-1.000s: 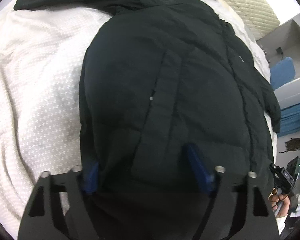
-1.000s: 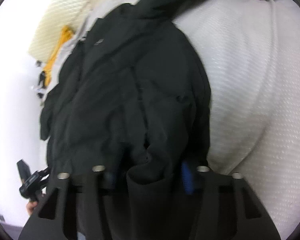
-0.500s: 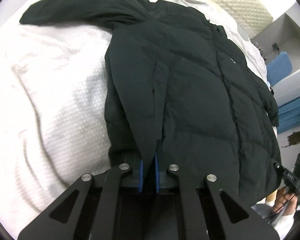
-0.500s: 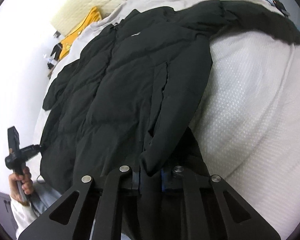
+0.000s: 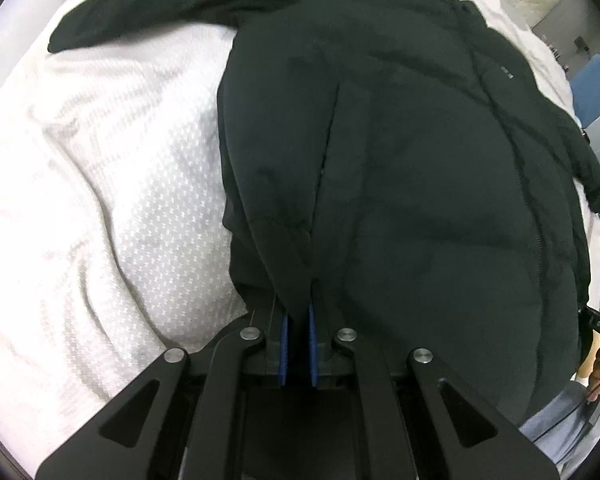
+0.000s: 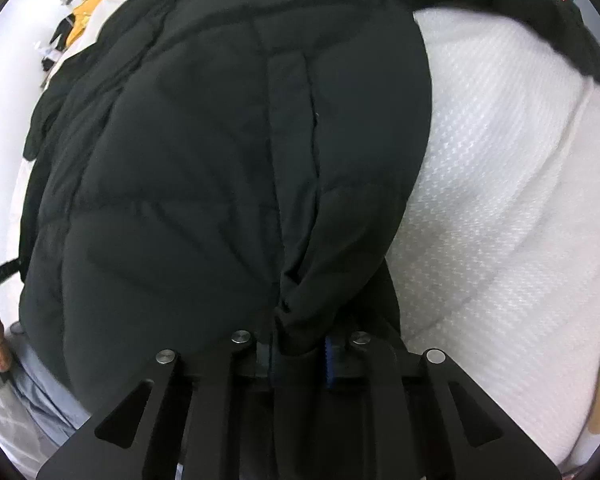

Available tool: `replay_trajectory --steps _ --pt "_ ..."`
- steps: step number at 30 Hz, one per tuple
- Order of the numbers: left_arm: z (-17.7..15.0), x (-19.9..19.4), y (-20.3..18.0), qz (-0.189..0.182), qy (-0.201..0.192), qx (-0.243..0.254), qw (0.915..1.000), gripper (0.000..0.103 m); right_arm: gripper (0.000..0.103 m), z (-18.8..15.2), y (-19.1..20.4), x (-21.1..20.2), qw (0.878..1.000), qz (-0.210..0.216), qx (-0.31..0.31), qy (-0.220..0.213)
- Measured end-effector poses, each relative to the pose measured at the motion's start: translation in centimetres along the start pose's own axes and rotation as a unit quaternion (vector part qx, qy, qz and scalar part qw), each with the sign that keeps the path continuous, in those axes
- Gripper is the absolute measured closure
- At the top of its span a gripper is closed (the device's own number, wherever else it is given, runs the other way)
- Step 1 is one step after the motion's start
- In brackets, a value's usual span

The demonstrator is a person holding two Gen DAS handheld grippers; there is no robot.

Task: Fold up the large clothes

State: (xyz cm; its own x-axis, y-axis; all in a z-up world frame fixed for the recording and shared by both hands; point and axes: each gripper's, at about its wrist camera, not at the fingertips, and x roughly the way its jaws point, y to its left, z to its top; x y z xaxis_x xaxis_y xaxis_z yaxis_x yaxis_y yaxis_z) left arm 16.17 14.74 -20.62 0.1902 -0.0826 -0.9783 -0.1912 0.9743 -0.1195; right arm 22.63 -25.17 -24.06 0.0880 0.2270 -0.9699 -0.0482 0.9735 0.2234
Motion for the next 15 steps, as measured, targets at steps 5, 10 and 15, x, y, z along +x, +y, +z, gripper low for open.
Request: replay_trajectory --steps 5,10,15 --pt "-0.2 0.2 -0.6 0.022 -0.011 0.022 0.9995 0.095 0.085 0.3 -0.6 0.4 1.000 0.013 0.004 -0.004" --pt "-0.5 -1.1 0.4 0.002 -0.027 0.005 0.9996 0.091 0.073 -0.9 -2.5 -1.1 0.999 0.038 0.032 -0.017" --pt "-1.2 -4.2 2.4 -0.007 -0.066 -0.015 0.9977 0.023 0.055 -0.7 -3.4 -4.6 0.998 0.019 0.019 -0.058"
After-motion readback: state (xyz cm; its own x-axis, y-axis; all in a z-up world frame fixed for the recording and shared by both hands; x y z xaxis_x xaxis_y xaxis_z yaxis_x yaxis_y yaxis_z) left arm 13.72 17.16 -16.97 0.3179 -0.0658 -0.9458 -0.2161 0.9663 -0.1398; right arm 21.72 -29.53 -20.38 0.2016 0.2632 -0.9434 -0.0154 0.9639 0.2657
